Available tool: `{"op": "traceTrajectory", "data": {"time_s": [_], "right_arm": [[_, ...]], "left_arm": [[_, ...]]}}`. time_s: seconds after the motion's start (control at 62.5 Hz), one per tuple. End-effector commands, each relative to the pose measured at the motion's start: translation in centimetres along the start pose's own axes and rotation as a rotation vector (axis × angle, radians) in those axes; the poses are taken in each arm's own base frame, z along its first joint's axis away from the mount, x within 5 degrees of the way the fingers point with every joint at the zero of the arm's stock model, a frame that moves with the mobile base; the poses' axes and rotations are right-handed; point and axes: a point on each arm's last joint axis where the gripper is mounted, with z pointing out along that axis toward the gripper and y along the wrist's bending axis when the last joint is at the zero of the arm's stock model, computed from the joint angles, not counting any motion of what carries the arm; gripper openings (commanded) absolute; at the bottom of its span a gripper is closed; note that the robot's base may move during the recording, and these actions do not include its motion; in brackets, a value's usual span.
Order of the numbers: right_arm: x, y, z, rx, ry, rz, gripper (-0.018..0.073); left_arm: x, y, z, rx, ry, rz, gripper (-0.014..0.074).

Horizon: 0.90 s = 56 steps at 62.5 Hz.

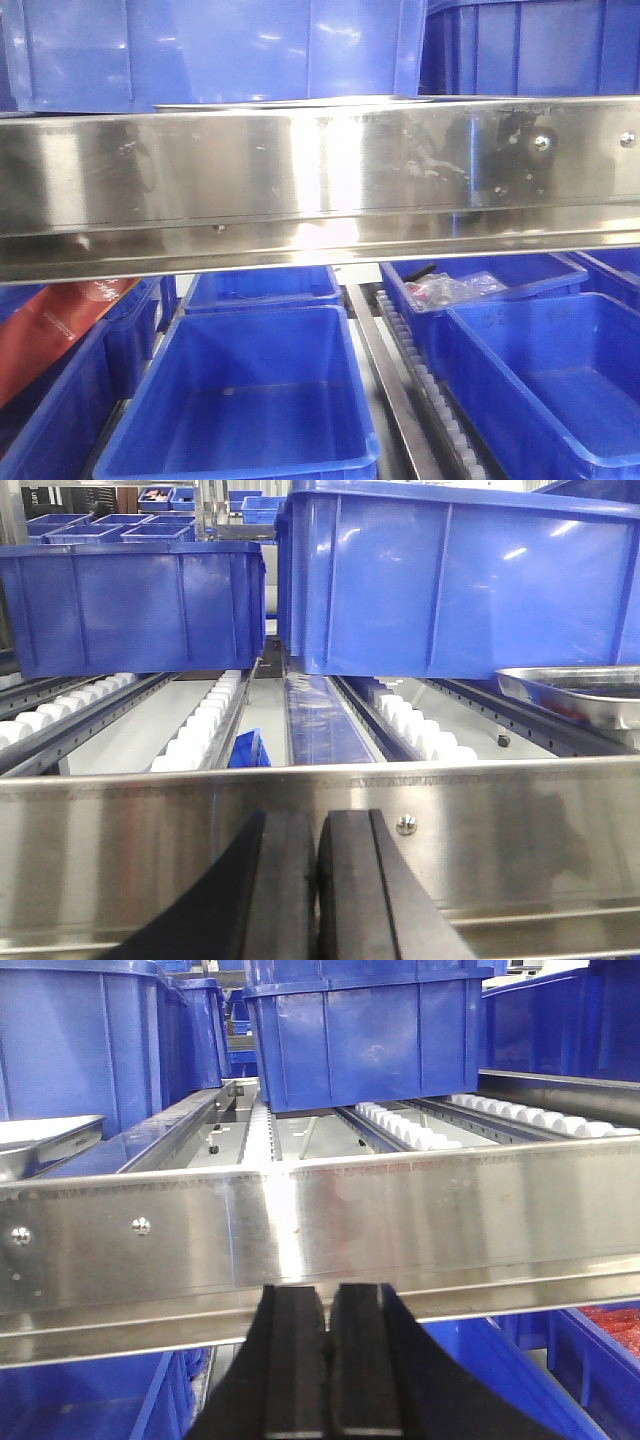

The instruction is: Stack silver trays without gaps

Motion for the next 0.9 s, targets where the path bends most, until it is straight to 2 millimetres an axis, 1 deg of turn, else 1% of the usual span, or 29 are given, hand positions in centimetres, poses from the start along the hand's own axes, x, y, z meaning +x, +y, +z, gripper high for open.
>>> {"op": "traceTrajectory", "data": {"time_s": [0.0,0.704,0.88], "right_arm": [[-0.3,0.0,0.0,0.000,-0.027,-0.005,-0.0079],[-0.3,0.0,0.0,0.001,-0.030,-0.005,-0.0079],[-1.8,-0.1,-0.2,0.009,-0.199,-0.004,-0.0079]], "left_arm": [[-0.3,0.0,0.0,0.007,-0.026,-0.007,0.0004],[-0.3,0.0,0.0,0.007,-0.026,-0.007,0.0004],[-0.3,0.0,0.0,0.007,-0.026,-0.007,0.0004]]}}
